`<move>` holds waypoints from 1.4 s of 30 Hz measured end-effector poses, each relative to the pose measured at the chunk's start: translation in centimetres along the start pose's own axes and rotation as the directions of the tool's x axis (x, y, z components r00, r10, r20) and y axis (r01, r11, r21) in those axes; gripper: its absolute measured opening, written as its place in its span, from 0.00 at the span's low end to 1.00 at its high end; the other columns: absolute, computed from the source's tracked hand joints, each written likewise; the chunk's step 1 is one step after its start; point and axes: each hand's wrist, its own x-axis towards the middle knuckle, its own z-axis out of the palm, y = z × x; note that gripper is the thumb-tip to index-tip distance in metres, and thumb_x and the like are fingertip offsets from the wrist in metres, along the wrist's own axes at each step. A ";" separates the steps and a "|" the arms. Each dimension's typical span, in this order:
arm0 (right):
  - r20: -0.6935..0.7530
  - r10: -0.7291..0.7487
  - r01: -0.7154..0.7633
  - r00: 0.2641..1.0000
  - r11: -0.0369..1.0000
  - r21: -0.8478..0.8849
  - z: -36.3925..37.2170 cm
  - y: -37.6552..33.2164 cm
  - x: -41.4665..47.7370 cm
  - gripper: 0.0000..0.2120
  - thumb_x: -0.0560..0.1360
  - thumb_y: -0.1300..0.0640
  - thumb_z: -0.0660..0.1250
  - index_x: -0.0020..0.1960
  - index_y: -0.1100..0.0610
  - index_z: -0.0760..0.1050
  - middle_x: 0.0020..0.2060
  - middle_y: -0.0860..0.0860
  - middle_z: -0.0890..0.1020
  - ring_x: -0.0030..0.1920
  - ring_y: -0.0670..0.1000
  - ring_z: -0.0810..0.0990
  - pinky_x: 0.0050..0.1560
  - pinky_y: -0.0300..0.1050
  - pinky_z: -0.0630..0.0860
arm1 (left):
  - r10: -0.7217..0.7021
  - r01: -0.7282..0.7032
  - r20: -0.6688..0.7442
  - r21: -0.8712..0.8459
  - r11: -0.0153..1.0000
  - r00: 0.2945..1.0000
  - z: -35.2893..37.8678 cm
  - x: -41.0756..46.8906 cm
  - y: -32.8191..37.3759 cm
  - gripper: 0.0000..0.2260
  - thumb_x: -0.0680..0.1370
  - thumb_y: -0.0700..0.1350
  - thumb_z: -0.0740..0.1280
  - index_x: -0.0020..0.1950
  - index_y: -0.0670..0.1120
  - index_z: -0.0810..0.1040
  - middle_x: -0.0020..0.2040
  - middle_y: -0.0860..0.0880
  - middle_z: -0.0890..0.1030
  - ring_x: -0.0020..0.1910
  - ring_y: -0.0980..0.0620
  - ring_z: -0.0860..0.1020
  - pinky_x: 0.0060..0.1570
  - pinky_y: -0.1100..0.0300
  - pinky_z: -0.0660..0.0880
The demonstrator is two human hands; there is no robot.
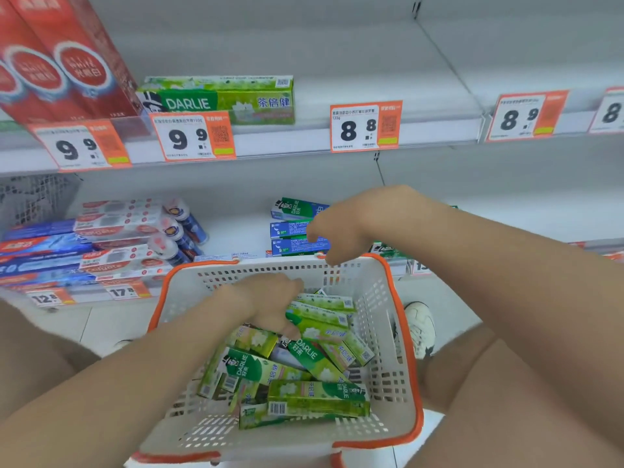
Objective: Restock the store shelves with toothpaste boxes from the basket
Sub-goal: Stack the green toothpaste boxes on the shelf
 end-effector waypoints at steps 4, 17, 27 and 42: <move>0.030 0.033 -0.034 0.999 0.998 0.057 -1.1 1.1 -2.3 0.47 0.71 0.35 0.76 0.82 0.47 0.60 0.79 0.48 0.67 0.75 0.57 0.71 0.71 0.59 0.72 | -0.012 -0.002 -0.160 -0.090 0.996 0.987 -6.2 -5.6 0.8 0.41 0.71 0.71 0.73 0.75 0.51 0.66 0.64 0.47 0.78 0.60 0.44 0.78 0.57 0.50 0.78; -0.527 0.046 0.213 0.849 0.883 0.419 -6.4 0.4 -6.5 0.42 0.63 0.29 0.77 0.72 0.43 0.70 0.51 0.41 0.85 0.53 0.44 0.82 0.58 0.50 0.80 | -0.056 0.032 -0.654 -0.049 0.998 0.754 -16.5 -16.5 -2.9 0.37 0.67 0.78 0.68 0.70 0.59 0.75 0.60 0.58 0.82 0.57 0.54 0.80 0.57 0.51 0.78; -0.642 0.636 0.285 0.429 0.579 0.764 -10.2 2.9 -5.3 0.30 0.63 0.29 0.76 0.54 0.47 0.71 0.41 0.44 0.84 0.43 0.48 0.83 0.43 0.47 0.80 | -0.059 0.082 -0.997 -0.062 0.995 -0.040 -18.4 -15.3 -4.3 0.28 0.82 0.48 0.70 0.79 0.39 0.67 0.76 0.38 0.67 0.74 0.36 0.68 0.75 0.42 0.65; -0.674 0.601 -0.004 0.429 0.748 0.664 -13.5 10.2 1.4 0.40 0.69 0.32 0.73 0.77 0.39 0.64 0.66 0.48 0.79 0.67 0.60 0.76 0.62 0.59 0.65 | -0.185 0.185 -0.877 -0.112 0.976 0.444 -19.1 -9.9 -7.2 0.17 0.86 0.53 0.61 0.74 0.52 0.73 0.66 0.51 0.78 0.61 0.42 0.71 0.61 0.46 0.68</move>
